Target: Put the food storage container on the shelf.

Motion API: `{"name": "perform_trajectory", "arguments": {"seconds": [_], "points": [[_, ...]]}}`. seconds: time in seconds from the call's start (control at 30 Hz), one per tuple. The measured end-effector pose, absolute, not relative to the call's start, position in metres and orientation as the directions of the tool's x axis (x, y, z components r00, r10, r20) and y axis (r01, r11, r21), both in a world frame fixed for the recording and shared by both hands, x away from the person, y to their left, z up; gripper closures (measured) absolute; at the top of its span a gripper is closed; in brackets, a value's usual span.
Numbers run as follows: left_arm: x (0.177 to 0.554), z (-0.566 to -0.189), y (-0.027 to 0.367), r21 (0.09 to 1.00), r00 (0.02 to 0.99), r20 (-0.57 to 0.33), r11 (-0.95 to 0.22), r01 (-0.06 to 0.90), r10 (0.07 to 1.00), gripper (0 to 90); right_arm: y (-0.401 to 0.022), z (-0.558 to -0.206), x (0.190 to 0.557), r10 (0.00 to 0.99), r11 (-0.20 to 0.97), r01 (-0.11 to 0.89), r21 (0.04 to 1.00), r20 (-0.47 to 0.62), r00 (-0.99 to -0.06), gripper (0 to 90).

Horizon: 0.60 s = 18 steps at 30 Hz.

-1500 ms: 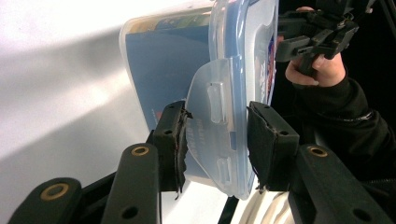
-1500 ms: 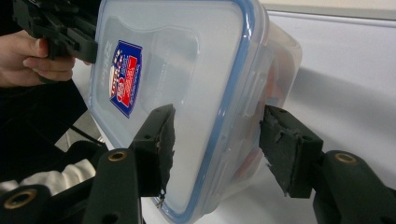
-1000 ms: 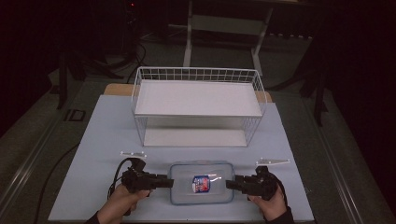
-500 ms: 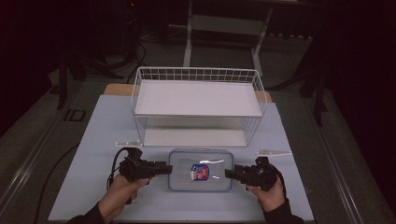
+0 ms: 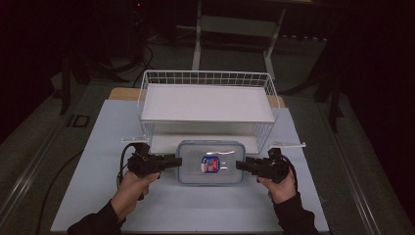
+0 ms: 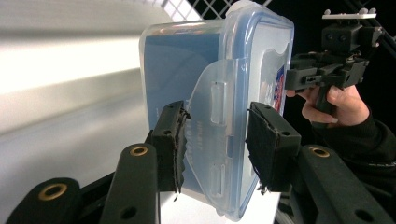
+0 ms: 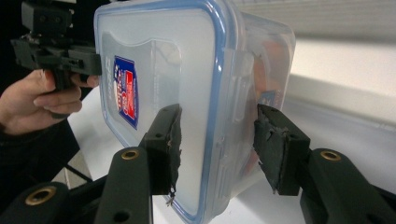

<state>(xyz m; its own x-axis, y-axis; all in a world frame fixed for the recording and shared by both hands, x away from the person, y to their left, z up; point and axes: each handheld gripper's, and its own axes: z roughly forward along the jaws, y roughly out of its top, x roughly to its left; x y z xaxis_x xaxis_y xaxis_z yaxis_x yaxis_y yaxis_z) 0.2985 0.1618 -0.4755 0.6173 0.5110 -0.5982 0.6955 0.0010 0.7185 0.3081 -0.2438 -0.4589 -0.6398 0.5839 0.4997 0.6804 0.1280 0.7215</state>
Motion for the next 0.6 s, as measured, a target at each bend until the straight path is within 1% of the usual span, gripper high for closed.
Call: {"name": "perform_trajectory", "arguments": {"seconds": [0.23, 0.33, 0.6], "points": [[0.316, -0.482, 0.16, 0.721, 0.606, -0.603, 0.028, 0.693, 0.519, 56.8, -0.243, -0.457, 0.326, 0.599, 0.117, 0.674, 0.73, 0.489, -0.634, 52.0], [0.325, -0.489, 0.16, 0.728, 0.599, -0.597, 0.047, 0.684, 0.535, 56.4, -0.242, -0.463, 0.338, 0.605, 0.112, 0.681, 0.723, 0.495, -0.624, 51.9], [0.335, -0.504, 0.156, 0.75, 0.578, -0.577, 0.095, 0.654, 0.577, 54.7, -0.239, -0.476, 0.357, 0.612, 0.108, 0.676, 0.729, 0.487, -0.623, 51.8]]}}
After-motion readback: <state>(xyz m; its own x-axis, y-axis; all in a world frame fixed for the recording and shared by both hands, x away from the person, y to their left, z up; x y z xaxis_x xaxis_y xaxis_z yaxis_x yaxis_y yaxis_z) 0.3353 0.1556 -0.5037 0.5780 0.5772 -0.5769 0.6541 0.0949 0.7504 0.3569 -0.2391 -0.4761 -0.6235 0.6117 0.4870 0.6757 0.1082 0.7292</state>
